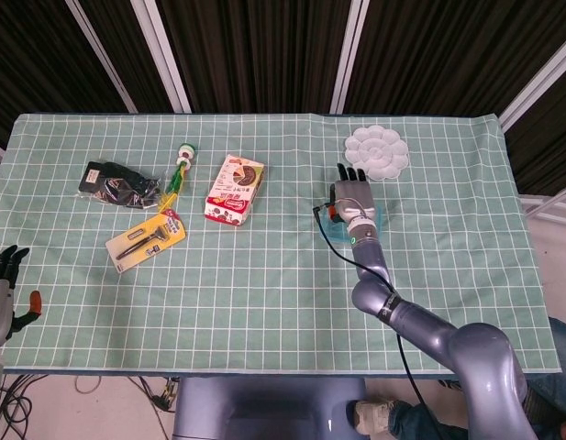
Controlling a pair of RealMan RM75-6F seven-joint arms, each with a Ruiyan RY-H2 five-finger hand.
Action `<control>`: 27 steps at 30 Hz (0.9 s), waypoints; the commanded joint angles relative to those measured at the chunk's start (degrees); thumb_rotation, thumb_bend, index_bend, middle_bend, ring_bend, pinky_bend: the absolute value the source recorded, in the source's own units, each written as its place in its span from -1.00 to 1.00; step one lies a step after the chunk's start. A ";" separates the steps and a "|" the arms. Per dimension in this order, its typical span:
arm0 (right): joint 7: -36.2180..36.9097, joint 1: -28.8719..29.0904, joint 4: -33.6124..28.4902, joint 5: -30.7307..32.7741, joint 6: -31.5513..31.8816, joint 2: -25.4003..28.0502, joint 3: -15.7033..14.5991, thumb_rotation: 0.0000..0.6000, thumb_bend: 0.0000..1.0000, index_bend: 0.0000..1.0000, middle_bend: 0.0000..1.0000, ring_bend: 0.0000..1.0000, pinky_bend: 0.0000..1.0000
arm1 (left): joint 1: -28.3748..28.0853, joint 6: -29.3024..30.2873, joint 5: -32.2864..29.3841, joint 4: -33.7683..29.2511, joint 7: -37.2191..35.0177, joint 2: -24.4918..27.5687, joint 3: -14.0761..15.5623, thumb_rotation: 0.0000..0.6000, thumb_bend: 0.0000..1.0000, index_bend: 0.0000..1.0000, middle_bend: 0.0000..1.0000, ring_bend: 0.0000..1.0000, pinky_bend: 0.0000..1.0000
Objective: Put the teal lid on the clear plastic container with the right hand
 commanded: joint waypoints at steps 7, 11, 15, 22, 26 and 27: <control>4.84 -0.17 -2.45 -3.36 3.66 1.40 2.81 1.00 -0.13 -0.50 -0.96 -1.00 -1.00 | 0.02 0.14 0.18 0.06 -0.09 0.00 0.00 1.00 0.08 -0.83 -1.00 -1.00 -1.00; 7.85 -1.83 -7.52 -6.91 9.13 4.60 4.34 1.00 -0.26 -0.99 -0.98 -1.00 -1.00 | 0.07 0.34 0.52 0.13 -0.15 -0.03 0.06 1.00 0.08 -0.83 -1.00 -1.00 -1.00; 7.21 -4.76 -17.23 -9.41 14.61 10.48 4.07 1.00 -0.35 -1.00 -1.00 -1.00 -1.00 | 0.10 0.56 0.97 0.51 0.40 -0.33 0.34 1.00 0.08 -0.83 -1.00 -1.00 -1.00; 5.39 -13.31 -41.18 -14.62 24.96 24.29 0.92 1.00 -0.40 -1.00 -1.00 -1.00 -1.00 | 0.55 2.31 3.28 0.88 1.03 -1.09 0.83 1.00 0.08 -0.83 -1.00 -1.00 -1.00; 8.13 -20.33 -53.69 -21.37 31.49 31.12 -2.63 1.00 -0.40 -1.00 -1.00 -1.00 -1.00 | 0.99 4.00 5.40 1.08 0.86 -1.46 0.91 1.00 0.08 -0.83 -1.00 -1.00 -1.00; 9.59 -22.71 -56.41 -24.77 33.87 32.56 -4.16 1.00 -0.40 -1.00 -1.00 -1.00 -1.00 | 1.14 4.51 6.10 1.19 0.81 -1.63 1.00 1.00 0.08 -0.83 -1.00 -1.00 -1.00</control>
